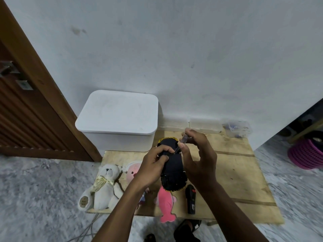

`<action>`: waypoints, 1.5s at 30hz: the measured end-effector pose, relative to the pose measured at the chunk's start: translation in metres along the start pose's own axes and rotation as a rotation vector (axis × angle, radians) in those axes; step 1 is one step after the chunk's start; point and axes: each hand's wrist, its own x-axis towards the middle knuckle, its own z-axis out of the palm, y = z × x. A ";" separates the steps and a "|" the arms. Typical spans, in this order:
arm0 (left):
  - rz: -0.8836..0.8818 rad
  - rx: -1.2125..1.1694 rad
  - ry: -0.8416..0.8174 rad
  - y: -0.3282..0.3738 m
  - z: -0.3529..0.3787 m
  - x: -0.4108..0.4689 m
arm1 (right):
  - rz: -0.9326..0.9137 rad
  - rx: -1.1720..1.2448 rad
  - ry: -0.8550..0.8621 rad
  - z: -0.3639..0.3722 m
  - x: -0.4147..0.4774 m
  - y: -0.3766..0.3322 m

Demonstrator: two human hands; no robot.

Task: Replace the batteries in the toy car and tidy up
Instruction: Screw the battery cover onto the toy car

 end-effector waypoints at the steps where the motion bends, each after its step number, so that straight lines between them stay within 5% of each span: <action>1: 0.004 0.001 0.006 -0.001 0.000 0.000 | -0.008 0.011 -0.016 -0.001 0.000 0.001; 18: -0.038 -0.028 0.026 -0.003 -0.004 -0.002 | 0.108 0.073 -0.076 -0.007 0.001 0.008; 45: -0.028 -0.028 0.044 0.004 -0.008 0.001 | 0.014 0.026 -0.046 -0.001 -0.002 0.010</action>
